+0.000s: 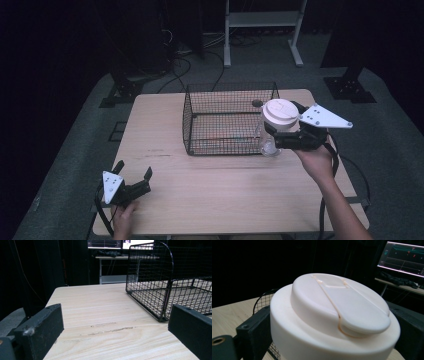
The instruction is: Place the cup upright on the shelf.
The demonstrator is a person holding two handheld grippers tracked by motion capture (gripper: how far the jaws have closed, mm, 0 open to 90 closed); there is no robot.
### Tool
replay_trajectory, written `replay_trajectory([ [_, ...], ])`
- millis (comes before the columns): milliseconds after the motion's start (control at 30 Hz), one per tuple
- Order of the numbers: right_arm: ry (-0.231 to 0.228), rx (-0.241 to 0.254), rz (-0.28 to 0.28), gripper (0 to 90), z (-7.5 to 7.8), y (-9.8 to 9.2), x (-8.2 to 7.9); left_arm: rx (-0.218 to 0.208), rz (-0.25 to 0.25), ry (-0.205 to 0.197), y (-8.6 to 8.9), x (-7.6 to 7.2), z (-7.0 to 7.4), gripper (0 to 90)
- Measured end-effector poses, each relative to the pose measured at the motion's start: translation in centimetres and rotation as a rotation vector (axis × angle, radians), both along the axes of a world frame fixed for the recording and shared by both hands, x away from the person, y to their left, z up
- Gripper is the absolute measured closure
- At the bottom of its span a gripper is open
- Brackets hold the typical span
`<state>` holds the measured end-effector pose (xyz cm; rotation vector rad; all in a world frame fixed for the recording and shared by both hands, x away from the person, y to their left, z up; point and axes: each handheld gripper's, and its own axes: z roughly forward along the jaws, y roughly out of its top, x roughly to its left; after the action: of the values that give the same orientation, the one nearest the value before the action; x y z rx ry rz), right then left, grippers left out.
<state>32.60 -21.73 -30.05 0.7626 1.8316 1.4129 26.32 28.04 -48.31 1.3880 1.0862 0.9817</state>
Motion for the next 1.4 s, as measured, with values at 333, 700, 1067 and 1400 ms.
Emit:
replay_trajectory([
  [333,-0.005,-0.017,0.0,4.2,1.4,0.9,1.5,0.001,-0.002,-0.001,0.0,0.0,0.0,0.0],
  [700,-0.015,-0.014,-0.006,4.2,2.4,1.9,3.2,-0.004,-0.003,0.001,0.0,0.0,0.0,0.0],
  [1067,-0.015,-0.007,-0.017,4.2,3.1,2.8,4.9,-0.005,-0.003,0.0,0.1,0.0,0.0,0.0],
  [1400,-0.003,0.001,-0.029,4.2,3.3,4.0,6.7,-0.007,-0.003,0.0,0.1,0.0,0.0,0.0],
])
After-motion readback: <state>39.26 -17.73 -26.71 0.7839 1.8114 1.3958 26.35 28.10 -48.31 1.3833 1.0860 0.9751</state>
